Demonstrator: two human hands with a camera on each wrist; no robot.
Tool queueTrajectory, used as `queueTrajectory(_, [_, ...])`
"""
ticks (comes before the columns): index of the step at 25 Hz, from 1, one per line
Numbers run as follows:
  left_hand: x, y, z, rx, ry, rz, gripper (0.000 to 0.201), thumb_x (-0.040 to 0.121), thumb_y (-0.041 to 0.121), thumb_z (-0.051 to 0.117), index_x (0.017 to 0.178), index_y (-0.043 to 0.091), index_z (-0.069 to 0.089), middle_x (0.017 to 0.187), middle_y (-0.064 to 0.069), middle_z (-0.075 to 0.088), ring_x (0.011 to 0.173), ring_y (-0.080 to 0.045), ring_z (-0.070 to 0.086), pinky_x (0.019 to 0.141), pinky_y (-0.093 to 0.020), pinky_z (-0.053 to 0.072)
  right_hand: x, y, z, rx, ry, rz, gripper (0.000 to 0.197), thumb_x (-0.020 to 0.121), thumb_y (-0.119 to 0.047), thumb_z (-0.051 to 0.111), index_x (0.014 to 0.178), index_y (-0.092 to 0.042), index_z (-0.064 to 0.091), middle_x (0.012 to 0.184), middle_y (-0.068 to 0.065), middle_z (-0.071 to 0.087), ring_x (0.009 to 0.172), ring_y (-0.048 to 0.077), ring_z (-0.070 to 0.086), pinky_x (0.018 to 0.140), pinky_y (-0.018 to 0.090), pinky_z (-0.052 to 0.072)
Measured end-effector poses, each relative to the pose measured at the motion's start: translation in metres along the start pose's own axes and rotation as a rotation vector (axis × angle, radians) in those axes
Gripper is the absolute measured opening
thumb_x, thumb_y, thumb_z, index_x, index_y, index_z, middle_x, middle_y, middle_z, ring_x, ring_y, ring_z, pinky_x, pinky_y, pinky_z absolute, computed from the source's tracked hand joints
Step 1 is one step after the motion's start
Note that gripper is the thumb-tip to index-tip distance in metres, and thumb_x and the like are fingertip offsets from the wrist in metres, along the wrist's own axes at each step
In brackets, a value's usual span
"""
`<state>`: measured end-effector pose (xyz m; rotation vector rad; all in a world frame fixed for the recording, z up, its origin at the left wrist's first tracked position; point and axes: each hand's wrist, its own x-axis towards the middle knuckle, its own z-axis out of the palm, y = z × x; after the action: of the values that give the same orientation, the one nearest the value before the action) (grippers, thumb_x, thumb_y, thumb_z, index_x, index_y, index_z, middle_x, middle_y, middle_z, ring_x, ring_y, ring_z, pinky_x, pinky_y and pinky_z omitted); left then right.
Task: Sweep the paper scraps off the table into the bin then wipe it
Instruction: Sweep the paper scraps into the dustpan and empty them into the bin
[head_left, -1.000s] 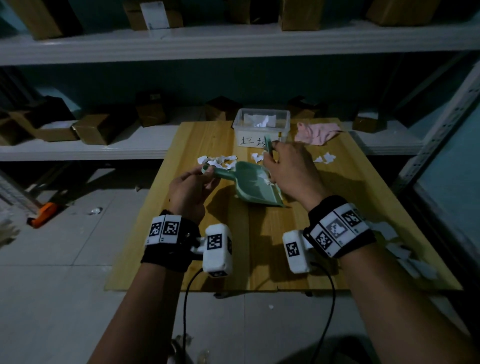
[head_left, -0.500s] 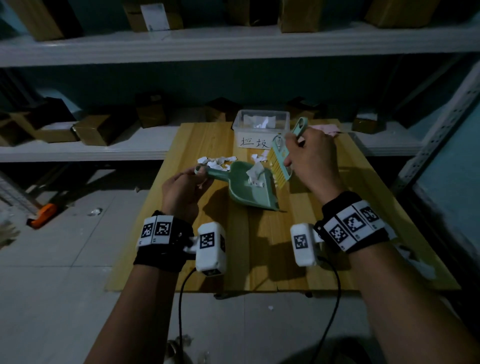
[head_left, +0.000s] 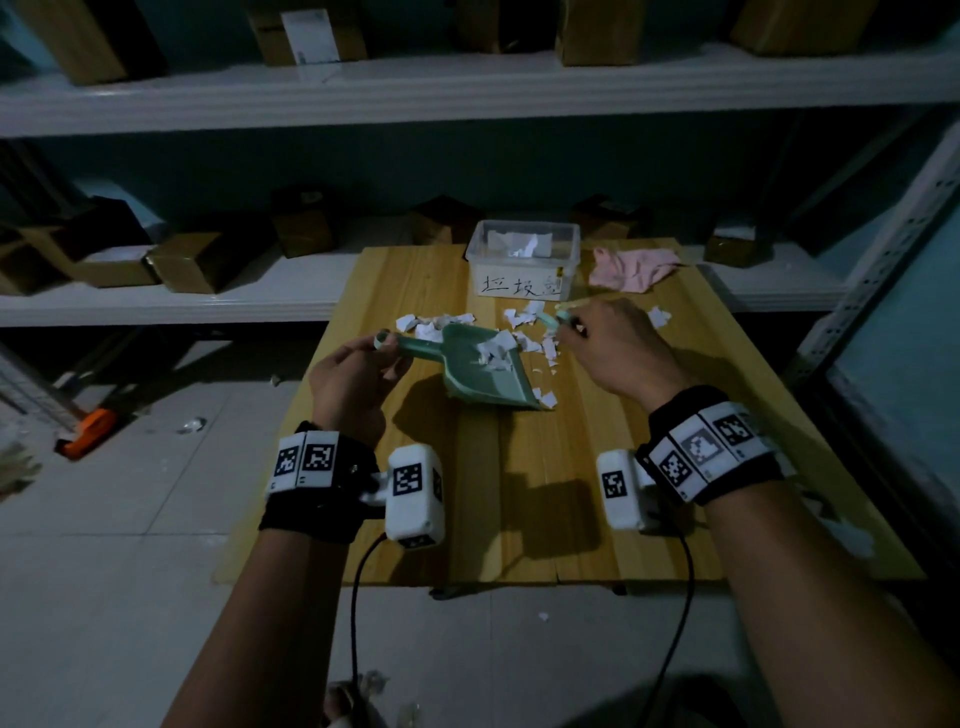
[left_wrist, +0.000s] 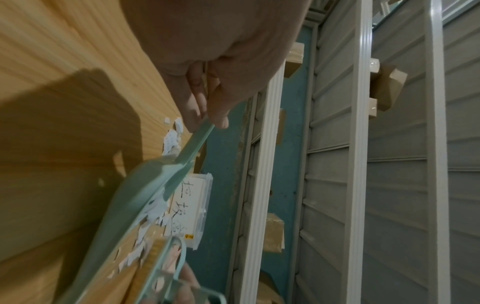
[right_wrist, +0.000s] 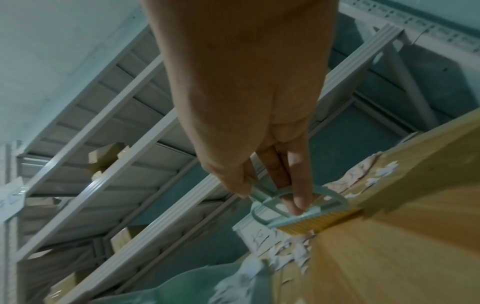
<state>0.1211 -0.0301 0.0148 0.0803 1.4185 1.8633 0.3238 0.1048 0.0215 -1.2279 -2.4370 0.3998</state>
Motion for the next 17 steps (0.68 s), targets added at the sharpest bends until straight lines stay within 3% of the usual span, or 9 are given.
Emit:
queueTrajectory(3, [0.000,-0.006,0.005,-0.003,-0.020,-0.013,0.023,0.092,0.002,0.060,0.115,0.002,0.065,0.110,-0.014,0.068,0.099,-0.023,0.069,0.083,-0.031,0.060,0.000,-0.011,0.004,0.019,-0.065,-0.044,0.035,0.100,-0.029,0.048,0.076,-0.010,0.064,0.074,0.008,0.060,0.068,0.023,0.058,0.055,0.031,0.040])
queueTrajectory(5, [-0.001,-0.010,0.008,-0.004,-0.014,-0.026,0.021,0.091,0.002,0.061,0.112,0.003,0.066,0.108,-0.013,0.070,0.098,-0.023,0.070,0.085,-0.033,0.060,0.000,-0.018,0.003,0.070,-0.087,-0.045,0.036,0.100,-0.031,0.048,0.072,-0.012,0.061,0.072,0.007,0.061,0.067,0.022,0.061,0.055,0.032,0.043])
queueTrajectory(8, [0.000,-0.015,0.013,-0.013,-0.020,-0.012,0.023,0.090,0.002,0.062,0.113,0.001,0.065,0.110,-0.015,0.070,0.099,-0.024,0.070,0.086,-0.035,0.059,-0.001,-0.023,0.001,0.156,-0.075,-0.054,0.038,0.101,-0.032,0.049,0.076,-0.009,0.065,0.075,0.011,0.068,0.066,0.022,0.067,0.063,0.043,0.058])
queueTrajectory(11, [0.000,-0.016,0.016,-0.017,-0.022,-0.026,0.023,0.090,0.004,0.062,0.113,0.003,0.065,0.110,-0.013,0.070,0.099,-0.023,0.070,0.086,-0.034,0.059,-0.002,-0.023,0.000,0.207,-0.041,-0.039,0.038,0.101,-0.034,0.049,0.082,-0.006,0.068,0.077,0.012,0.070,0.068,0.023,0.070,0.067,0.049,0.059])
queueTrajectory(14, [0.001,-0.016,0.015,-0.024,-0.028,-0.041,0.024,0.091,0.004,0.061,0.115,0.003,0.065,0.111,-0.013,0.069,0.101,-0.022,0.069,0.087,-0.033,0.059,-0.003,-0.021,-0.007,0.327,-0.003,0.011,0.033,0.101,-0.033,0.051,0.093,-0.007,0.069,0.079,0.007,0.071,0.067,0.014,0.071,0.070,0.042,0.061])
queueTrajectory(17, [0.002,-0.014,0.013,-0.061,-0.015,-0.033,0.022,0.093,0.004,0.059,0.114,0.002,0.066,0.109,-0.012,0.068,0.100,-0.022,0.068,0.085,-0.031,0.059,-0.003,-0.014,-0.016,0.399,0.134,0.045,0.029,0.101,-0.032,0.049,0.105,-0.010,0.067,0.083,0.002,0.070,0.067,0.005,0.068,0.063,0.027,0.061])
